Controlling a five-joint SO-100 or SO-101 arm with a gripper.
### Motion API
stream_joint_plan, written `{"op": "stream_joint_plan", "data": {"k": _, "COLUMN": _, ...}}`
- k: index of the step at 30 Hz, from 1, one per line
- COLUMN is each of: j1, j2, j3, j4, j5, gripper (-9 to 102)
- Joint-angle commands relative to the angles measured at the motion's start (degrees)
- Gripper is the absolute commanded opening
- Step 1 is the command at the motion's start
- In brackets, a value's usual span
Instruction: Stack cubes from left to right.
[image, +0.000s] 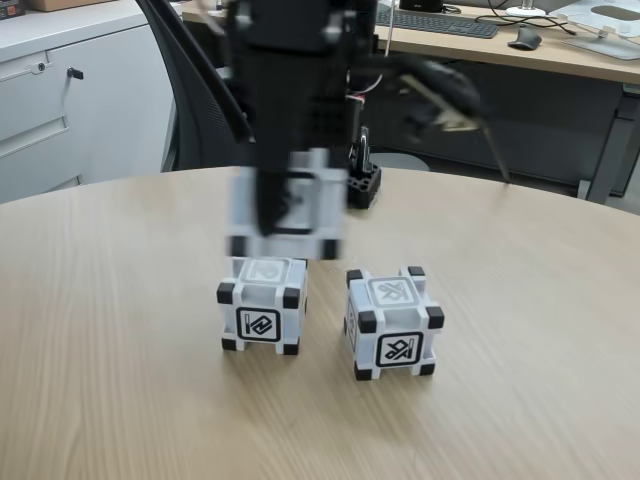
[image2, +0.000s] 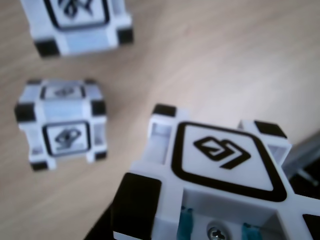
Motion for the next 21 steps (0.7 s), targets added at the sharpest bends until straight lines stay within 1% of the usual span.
{"op": "stream_joint_plan", "data": {"k": 1, "j1": 3.5, "j2": 1.7, "j3": -1.6, "j4": 0.3, "j5": -1.2, "gripper": 0}}
{"op": "stream_joint_plan", "data": {"k": 10, "j1": 3.6, "j2": 1.5, "j3": -1.5, "j4": 1.2, "j5": 0.7, "gripper": 0}}
{"op": "stream_joint_plan", "data": {"k": 17, "j1": 3.4, "j2": 1.4, "j3": -2.1, "j4": 13.5, "j5": 1.2, "gripper": 0}}
{"op": "stream_joint_plan", "data": {"k": 21, "j1": 3.5, "j2": 0.9, "j3": -2.3, "j4": 15.6, "j5": 0.7, "gripper": 0}}
